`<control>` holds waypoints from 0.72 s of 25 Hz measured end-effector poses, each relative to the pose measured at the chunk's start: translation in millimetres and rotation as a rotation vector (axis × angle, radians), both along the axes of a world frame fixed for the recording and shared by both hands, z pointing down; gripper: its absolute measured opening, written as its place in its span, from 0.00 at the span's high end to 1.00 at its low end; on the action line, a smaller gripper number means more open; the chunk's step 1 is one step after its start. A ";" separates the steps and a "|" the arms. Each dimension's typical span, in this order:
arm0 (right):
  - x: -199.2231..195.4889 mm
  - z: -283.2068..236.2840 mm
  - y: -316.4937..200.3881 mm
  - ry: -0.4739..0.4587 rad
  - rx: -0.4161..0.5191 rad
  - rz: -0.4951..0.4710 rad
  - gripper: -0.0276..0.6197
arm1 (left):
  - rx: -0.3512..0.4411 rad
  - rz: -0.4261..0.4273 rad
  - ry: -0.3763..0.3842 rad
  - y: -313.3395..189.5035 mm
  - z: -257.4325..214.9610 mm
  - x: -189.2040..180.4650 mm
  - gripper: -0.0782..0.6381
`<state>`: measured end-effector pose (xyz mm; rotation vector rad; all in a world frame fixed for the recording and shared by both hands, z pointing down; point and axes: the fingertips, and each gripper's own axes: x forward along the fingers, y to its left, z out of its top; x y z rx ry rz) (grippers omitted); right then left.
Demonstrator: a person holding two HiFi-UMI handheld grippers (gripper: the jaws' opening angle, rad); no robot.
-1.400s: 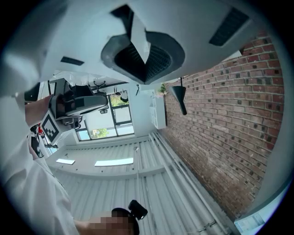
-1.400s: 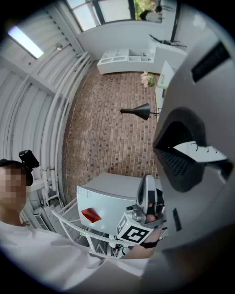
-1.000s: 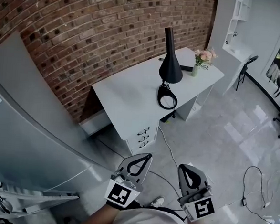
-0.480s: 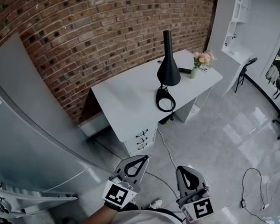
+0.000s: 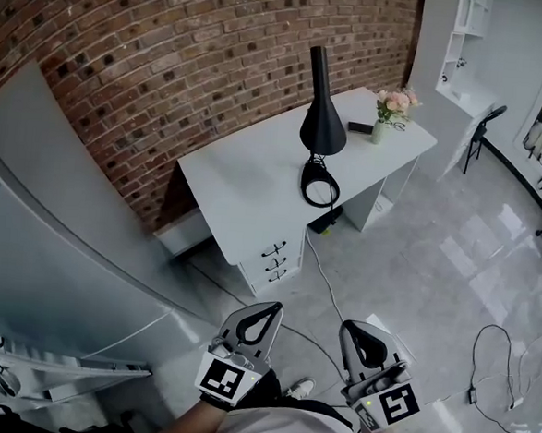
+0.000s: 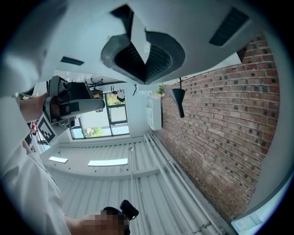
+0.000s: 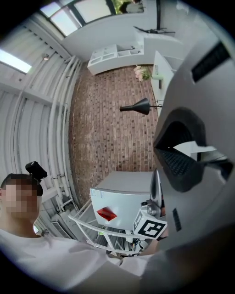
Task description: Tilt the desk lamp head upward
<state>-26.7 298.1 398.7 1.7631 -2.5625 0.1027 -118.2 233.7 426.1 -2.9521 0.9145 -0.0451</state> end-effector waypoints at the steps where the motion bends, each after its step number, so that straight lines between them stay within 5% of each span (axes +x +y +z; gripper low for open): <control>1: 0.2 -0.2 -3.2 -0.010 0.002 -0.006 0.94 | -0.006 -0.008 -0.001 -1.6 0.9 -1.0 0.88; 18: 24.1 6.9 -67.8 -0.035 -0.034 0.038 0.94 | -0.010 0.052 0.017 -69.4 3.2 31.5 0.89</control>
